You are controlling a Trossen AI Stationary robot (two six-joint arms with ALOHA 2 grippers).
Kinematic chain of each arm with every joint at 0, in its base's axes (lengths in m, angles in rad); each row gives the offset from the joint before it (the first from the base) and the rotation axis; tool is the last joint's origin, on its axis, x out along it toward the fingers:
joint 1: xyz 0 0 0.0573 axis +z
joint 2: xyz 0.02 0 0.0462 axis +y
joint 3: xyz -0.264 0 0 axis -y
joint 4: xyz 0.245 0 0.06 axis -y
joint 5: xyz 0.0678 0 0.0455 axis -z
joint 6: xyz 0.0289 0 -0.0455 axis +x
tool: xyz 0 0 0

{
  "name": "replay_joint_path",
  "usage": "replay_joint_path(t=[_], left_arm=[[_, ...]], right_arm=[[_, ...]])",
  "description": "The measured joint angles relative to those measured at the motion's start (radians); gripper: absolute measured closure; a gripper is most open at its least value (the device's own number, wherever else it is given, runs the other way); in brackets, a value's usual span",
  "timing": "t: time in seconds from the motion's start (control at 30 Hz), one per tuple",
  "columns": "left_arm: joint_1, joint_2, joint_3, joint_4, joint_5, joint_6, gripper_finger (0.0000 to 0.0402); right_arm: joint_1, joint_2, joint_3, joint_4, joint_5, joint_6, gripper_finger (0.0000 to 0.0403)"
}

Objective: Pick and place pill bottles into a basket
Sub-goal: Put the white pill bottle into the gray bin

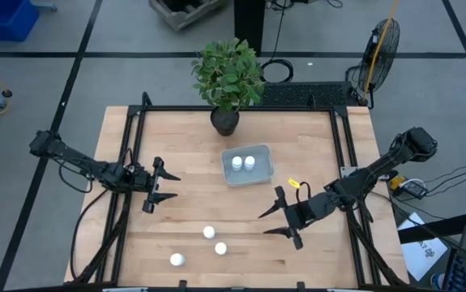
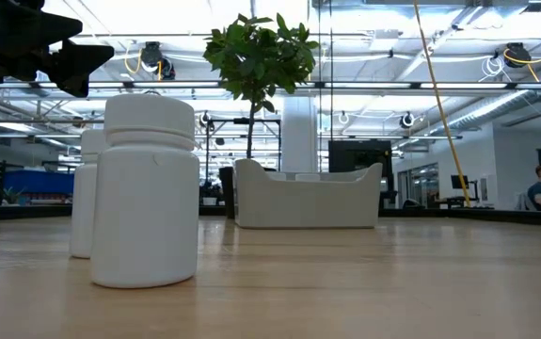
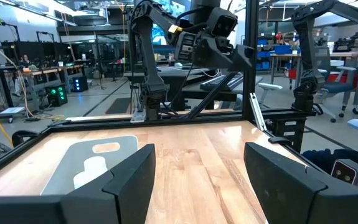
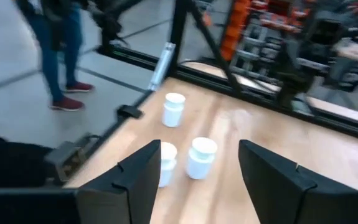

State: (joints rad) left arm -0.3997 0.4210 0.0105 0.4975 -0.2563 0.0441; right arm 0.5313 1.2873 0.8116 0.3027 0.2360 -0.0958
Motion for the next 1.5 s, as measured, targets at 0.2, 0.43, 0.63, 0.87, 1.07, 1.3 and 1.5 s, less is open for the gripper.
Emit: replay_joint_path(t=[0.2,0.43,0.63,0.87,1.07,1.3,1.5], left_arm=[[0.0,0.0,0.0,0.0,0.0,0.0,0.0151],[0.0,0.0,0.0,0.0,0.0,0.0,0.0151],[0.0,0.0,0.0,0.0,0.0,0.0,0.0151],[0.0,0.0,0.0,0.0,0.0,0.0,0.0151],[0.0,0.0,0.0,0.0,0.0,0.0,0.0151],[0.0,0.0,0.0,0.0,0.0,0.0,0.0151],[0.0,0.0,0.0,0.0,0.0,0.0,0.0151]], right_arm=[[0.007,0.0,0.0,0.014,0.029,-0.012,0.0213],[0.006,0.0,0.0,0.009,0.029,0.004,0.0218],[0.006,0.0,0.0,-0.007,0.029,0.014,0.022],[0.006,0.0,0.0,-0.044,0.027,0.03,0.0222],[0.006,-0.001,-0.013,-0.07,0.023,0.04,0.0233],[0.014,-0.033,-0.077,-0.064,0.024,0.11,0.0258],[0.014,-0.136,-0.188,-0.069,0.022,0.135,0.0362]])
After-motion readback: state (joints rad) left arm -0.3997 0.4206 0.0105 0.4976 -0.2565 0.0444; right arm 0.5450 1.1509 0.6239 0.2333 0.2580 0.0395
